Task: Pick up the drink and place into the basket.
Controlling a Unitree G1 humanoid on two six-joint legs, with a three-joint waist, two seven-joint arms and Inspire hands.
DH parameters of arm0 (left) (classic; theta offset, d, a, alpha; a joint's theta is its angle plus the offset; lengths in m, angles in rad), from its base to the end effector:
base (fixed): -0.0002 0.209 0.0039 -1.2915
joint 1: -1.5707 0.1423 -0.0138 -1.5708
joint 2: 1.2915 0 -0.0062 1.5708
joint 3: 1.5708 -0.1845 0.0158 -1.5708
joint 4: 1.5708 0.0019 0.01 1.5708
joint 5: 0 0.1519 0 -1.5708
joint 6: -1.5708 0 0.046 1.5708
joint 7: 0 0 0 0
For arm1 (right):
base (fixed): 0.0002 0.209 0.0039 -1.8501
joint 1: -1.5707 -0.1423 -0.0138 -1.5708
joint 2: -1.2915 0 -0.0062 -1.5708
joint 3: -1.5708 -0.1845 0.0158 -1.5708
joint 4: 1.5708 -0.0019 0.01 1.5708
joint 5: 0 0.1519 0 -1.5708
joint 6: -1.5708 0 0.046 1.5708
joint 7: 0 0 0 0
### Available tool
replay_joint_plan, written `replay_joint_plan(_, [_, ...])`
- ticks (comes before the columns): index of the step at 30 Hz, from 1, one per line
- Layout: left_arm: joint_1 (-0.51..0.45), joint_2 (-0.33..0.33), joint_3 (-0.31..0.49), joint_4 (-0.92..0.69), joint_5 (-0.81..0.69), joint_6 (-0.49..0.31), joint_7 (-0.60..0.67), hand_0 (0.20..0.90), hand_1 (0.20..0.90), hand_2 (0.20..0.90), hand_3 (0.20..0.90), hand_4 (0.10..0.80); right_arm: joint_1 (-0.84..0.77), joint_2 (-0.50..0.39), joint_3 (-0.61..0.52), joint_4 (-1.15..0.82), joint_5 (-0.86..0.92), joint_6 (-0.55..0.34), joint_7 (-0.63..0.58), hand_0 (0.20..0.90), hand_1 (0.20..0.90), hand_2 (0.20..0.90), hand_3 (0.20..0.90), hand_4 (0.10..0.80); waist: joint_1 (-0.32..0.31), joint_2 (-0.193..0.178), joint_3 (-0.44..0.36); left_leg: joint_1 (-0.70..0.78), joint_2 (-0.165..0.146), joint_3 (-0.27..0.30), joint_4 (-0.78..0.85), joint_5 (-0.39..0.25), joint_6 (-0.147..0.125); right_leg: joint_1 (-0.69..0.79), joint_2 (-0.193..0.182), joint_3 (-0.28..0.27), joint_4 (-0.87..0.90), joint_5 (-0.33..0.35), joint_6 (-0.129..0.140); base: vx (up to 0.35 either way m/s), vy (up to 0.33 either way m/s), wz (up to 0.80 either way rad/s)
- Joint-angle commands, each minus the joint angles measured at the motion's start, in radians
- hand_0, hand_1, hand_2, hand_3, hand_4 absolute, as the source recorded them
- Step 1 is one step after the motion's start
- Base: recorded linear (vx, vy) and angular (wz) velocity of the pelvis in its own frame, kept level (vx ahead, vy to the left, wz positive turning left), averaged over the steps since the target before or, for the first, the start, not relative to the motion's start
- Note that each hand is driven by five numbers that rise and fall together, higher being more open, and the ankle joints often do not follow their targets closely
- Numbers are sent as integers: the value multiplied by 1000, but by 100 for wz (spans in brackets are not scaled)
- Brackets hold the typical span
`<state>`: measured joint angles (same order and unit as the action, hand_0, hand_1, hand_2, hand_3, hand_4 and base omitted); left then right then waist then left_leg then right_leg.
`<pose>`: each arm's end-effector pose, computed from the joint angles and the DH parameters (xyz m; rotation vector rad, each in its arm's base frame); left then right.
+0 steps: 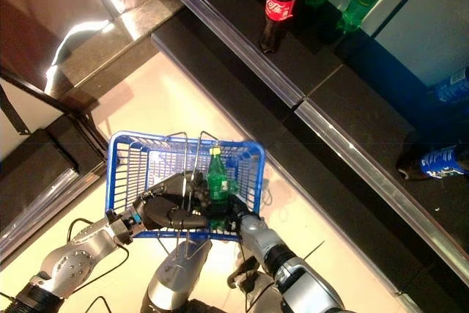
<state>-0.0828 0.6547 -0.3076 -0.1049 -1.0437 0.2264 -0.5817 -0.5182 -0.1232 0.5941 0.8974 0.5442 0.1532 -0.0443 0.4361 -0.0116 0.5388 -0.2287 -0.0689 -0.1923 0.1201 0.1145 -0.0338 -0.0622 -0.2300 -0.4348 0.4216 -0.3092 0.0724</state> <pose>0.2210 0.1932 0.0700 -0.4391 0.2042 -0.9350 0.2664 -0.0912 -0.0260 -0.0594 0.6625 0.3337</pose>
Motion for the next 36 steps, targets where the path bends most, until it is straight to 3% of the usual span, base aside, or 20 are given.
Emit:
replay_joint_plan(1, [-191,-165,-4,-428,-145,-153,-243,300,300,300,200,100,-102,50,23,6,176,-10,131,300,300,300,200,100,-14,81,-123,18,-13,-52,40,-45,12,20,-11,-6,-96,215,-7,0,0,0])
replay_joint_plan(7, [-184,-148,19,-420,-173,-136,-259,300,300,300,200,100,-119,56,-126,48,513,15,202,300,300,300,200,100,-7,83,-125,23,-14,-53,43,-49,16,28,-14,-13,-89,212,-7,24,6,2])
replay_joint_plan(13, [-173,-138,56,-427,-208,-112,-268,300,300,300,200,100,-136,50,-222,58,674,20,189,300,300,300,200,100,-4,82,-126,24,-16,-50,45,-54,21,21,-20,-16,-77,212,-3,9,5,2])
replay_joint_plan(14, [-171,-137,61,-426,-213,-109,-269,300,300,300,200,100,-137,52,-238,61,688,17,182,324,324,324,227,127,-4,80,-127,25,-16,-48,46,-56,22,23,-21,-17,-77,212,-1,30,11,2])
replay_joint_plan(16, [-168,-140,67,-424,-219,-104,-268,300,300,300,200,100,-137,55,-262,68,710,-5,149,660,660,660,620,520,-4,79,-130,26,-16,-43,47,-58,24,24,-25,-17,-75,213,1,17,9,1])
replay_joint_plan(17, [-167,-140,71,-424,-221,-103,-269,300,300,300,200,100,-136,56,-270,69,706,-10,138,900,900,900,900,800,-5,78,-130,26,-16,-41,48,-59,25,23,-26,-18,-74,214,2,0,0,0])
replay_joint_plan(27, [-146,-154,83,-435,-229,-96,-241,300,300,300,200,100,-101,55,-283,43,665,-56,77,900,900,900,900,800,-10,65,-129,34,-7,-13,58,-68,28,27,-37,-18,-60,215,11,19,2,0])
replay_joint_plan(36, [-82,-173,112,-430,-214,-101,-226,300,300,300,200,100,31,58,-242,-194,678,-147,41,900,900,900,900,800,-28,38,-127,38,10,9,66,-74,25,30,-33,-12,-56,214,12,32,-19,-1])
